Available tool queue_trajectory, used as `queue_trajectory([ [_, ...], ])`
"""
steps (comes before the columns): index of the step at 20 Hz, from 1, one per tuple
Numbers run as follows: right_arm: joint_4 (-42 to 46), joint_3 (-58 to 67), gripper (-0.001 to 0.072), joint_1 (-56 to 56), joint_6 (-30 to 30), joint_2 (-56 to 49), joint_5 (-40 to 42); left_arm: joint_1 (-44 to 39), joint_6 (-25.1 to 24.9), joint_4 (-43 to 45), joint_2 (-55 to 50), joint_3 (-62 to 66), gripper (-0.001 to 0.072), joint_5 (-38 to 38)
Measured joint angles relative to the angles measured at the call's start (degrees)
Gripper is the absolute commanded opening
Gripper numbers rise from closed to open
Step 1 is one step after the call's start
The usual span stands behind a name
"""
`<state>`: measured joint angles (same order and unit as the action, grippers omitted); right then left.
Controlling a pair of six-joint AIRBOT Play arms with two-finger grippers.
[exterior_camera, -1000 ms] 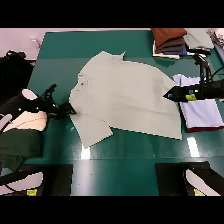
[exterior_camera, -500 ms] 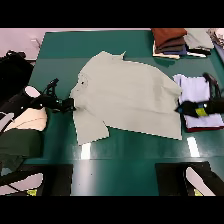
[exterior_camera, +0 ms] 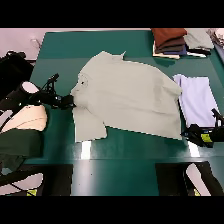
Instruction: Fold the shirts.
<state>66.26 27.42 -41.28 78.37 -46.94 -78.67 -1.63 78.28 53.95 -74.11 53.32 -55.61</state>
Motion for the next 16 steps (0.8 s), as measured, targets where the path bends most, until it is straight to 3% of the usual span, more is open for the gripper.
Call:
queue_trajectory([
  [2,-0.31,0.87,0.0373,-0.85,-0.20,-3.13,0.72,0.00,-0.37,0.02,0.00,0.11,0.0027,-0.33],
  [8,-0.81,3.13,0.0365,1.07,-0.57,-12.46,2.51,0.00,-0.70,0.04,0.00,0.11,0.0027,-0.79],
  [12,-2.75,3.52,0.0101,8.85,-0.76,-16.37,4.42,0.02,-0.79,0.07,0.15,0.11,0.0026,-2.08],
  [14,-3.19,3.65,0.0020,13.40,-0.85,-16.81,6.12,0.02,-0.79,0.79,1.57,0.13,0.0026,-3.69],
  [16,-2.82,4.39,0.0017,17.57,-0.98,-15.34,7.91,-0.02,-0.74,1.92,4.96,0.52,0.0027,-4.66],
])
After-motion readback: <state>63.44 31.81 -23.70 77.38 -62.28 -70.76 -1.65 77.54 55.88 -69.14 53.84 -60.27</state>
